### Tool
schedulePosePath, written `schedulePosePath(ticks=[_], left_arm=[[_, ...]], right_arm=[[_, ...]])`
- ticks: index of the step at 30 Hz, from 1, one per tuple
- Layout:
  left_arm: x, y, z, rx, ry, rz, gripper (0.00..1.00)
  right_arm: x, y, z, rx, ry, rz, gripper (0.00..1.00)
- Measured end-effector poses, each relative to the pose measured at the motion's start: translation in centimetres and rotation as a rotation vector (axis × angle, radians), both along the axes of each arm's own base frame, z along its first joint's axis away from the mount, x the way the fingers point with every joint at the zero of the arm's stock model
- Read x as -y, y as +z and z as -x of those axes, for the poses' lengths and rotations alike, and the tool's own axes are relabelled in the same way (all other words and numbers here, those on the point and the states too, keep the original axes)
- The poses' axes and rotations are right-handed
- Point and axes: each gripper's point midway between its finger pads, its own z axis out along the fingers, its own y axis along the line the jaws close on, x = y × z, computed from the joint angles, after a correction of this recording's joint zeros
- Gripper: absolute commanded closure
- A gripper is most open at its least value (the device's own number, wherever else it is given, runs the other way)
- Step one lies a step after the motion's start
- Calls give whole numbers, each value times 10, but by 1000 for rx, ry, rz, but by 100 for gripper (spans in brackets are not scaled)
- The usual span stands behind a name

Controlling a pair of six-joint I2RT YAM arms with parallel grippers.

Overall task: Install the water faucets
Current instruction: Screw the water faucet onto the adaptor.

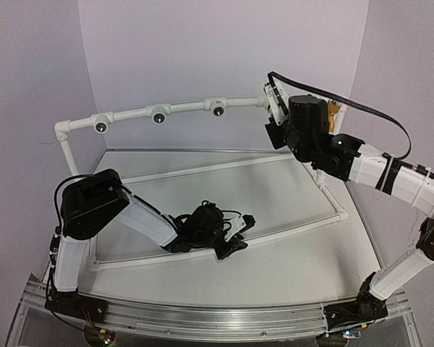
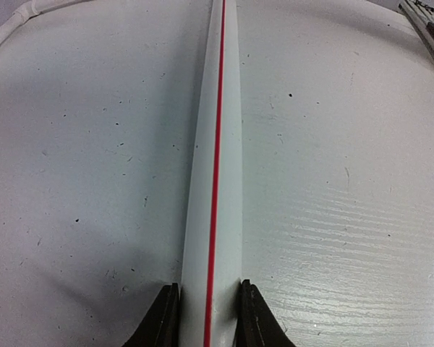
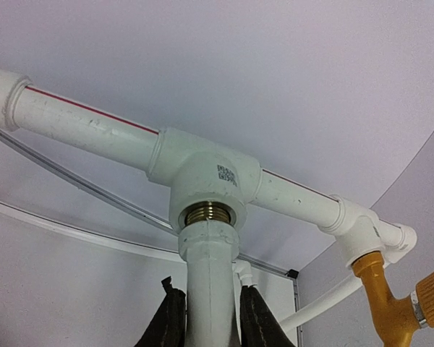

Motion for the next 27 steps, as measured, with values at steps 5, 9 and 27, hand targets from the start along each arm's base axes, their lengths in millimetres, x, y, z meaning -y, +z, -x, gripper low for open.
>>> schedulePosePath(ticks=[5,9,27], left_arm=[[0,0,-1,1,2,0,100],[0,0,-1,1,2,0,100],[-1,-1,-4,12,17,-2,100]], right_arm=[[-1,1,0,-18,9,-52,100],[-1,-1,-1,-33,13,-108,100],[-2,-1,-9,-107,71,-422,100]])
